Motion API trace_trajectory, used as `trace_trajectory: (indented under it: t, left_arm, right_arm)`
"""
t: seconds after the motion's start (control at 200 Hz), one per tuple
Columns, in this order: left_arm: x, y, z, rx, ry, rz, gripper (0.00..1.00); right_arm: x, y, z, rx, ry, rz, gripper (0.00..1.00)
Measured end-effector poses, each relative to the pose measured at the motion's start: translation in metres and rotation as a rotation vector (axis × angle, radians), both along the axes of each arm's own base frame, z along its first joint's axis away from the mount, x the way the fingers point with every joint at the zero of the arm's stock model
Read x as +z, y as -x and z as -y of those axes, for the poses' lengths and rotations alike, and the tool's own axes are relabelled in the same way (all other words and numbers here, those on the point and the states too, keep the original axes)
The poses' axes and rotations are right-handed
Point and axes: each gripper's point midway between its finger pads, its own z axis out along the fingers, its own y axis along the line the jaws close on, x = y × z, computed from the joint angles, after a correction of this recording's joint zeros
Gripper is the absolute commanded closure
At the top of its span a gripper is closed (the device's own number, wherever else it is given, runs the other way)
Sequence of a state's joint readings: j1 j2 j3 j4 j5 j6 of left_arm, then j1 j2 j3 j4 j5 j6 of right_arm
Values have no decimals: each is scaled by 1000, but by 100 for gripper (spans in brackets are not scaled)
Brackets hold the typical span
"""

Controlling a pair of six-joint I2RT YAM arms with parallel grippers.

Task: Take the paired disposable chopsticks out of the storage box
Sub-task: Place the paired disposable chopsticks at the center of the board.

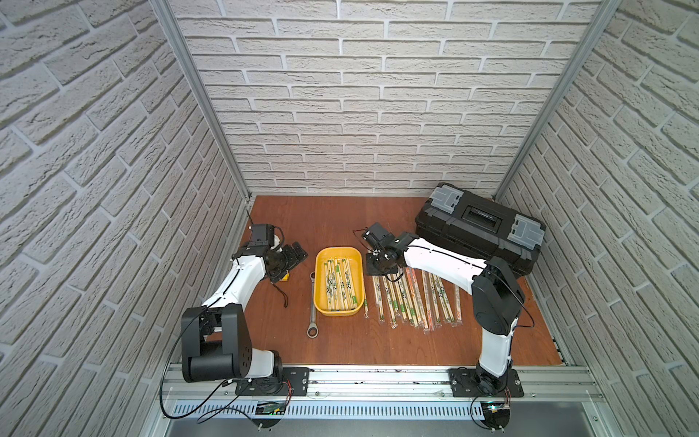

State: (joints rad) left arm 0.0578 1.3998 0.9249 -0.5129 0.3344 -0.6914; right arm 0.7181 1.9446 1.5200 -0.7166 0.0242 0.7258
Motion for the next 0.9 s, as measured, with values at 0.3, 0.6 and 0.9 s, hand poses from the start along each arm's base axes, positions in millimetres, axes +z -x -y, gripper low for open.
trace_trajectory:
  t: [0.3,0.6,0.9]
  left_arm:
    - [-1,2,-1,2,-4,-9,2]
    - [-2,2,-1,2,-5,-12,2]
    - [-2,2,-2,5,-13,-12,2]
  right_arm:
    - [-38,3,-4,10,35,-64,87]
    - [-16,1,-3,6,16,-21,77]
    - [57,-13,-26,48,-75,105,68]
